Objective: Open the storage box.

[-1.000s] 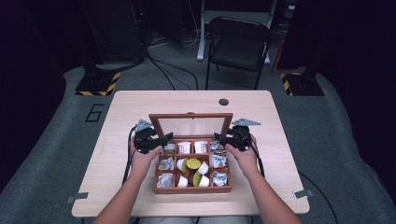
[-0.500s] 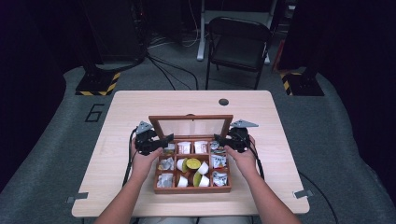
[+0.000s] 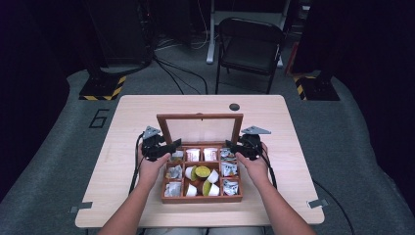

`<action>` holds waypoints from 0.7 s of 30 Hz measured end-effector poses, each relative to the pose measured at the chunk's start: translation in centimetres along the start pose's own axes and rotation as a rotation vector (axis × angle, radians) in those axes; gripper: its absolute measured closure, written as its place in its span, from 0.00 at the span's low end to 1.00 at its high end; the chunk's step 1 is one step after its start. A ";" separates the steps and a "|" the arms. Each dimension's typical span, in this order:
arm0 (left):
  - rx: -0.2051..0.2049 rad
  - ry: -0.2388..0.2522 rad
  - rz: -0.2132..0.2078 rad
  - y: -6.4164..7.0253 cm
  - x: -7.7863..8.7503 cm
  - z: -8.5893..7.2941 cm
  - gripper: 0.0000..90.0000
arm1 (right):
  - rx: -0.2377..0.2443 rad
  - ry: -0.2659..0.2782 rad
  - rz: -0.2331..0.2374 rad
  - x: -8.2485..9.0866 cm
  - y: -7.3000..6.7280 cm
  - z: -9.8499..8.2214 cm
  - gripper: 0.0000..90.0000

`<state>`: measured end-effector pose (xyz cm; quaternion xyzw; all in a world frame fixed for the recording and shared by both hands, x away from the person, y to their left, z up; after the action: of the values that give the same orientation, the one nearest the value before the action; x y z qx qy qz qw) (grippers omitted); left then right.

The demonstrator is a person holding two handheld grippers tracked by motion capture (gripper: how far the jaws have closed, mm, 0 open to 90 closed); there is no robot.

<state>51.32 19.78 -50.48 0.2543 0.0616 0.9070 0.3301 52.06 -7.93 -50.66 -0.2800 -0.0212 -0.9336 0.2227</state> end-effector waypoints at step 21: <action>0.032 0.009 0.039 -0.8 -0.7 0.2 0.49 | 0.012 -0.002 -0.015 -0.8 0.6 0.3 0.65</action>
<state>52.31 19.92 -50.83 0.2566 0.0724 0.9133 0.3078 53.01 -8.12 -50.91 -0.2795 -0.0292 -0.9348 0.2173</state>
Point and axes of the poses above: each handheld gripper's, and its own axes: x roughly backward along the jaws, z roughly out of its top, y roughly to its right, the point moved 7 cm from there along -x, roughly forward along the jaws, and after that the axes turned 7 degrees about -z, right-handed, at the moved point
